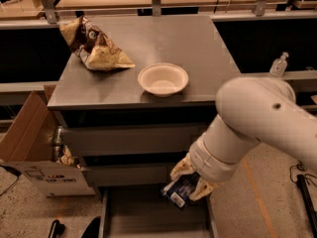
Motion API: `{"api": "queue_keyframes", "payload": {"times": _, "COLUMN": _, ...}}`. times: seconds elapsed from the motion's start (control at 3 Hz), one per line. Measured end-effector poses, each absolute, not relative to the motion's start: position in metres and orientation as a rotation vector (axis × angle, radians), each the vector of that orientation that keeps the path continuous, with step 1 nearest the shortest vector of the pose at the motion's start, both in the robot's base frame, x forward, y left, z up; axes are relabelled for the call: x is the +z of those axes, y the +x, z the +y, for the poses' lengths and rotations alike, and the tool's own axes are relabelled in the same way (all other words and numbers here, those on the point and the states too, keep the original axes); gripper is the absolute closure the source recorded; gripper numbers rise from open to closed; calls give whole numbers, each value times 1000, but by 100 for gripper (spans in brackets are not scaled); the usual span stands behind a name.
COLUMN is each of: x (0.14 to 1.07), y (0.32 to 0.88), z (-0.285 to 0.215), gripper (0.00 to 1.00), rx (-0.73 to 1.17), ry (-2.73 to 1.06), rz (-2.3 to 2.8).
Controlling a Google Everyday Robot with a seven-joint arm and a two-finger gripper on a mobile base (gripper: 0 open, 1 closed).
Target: Pick rxbar blueberry from bottom drawer and place on counter
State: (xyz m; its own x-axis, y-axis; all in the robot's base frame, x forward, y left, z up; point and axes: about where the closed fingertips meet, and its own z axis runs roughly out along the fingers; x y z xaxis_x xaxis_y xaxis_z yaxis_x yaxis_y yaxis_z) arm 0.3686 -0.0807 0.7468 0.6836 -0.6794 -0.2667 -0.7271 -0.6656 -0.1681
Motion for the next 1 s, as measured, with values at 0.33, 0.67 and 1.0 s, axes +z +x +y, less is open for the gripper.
{"api": "queue_keyframes", "payload": {"times": 0.33, "x": 782, "y": 366, "z": -76, "gripper": 100, "rx": 254, "ry": -2687, "rz": 1131}}
{"api": "queue_keyframes", "payload": {"times": 0.67, "x": 781, "y": 365, "z": -77, "gripper": 100, "rx": 257, "ry": -2687, "rz": 1132}}
{"api": "queue_keyframes", "payload": {"times": 1.0, "x": 792, "y": 379, "z": -102, "gripper": 100, "rx": 244, "ry": -2700, "rz": 1166}}
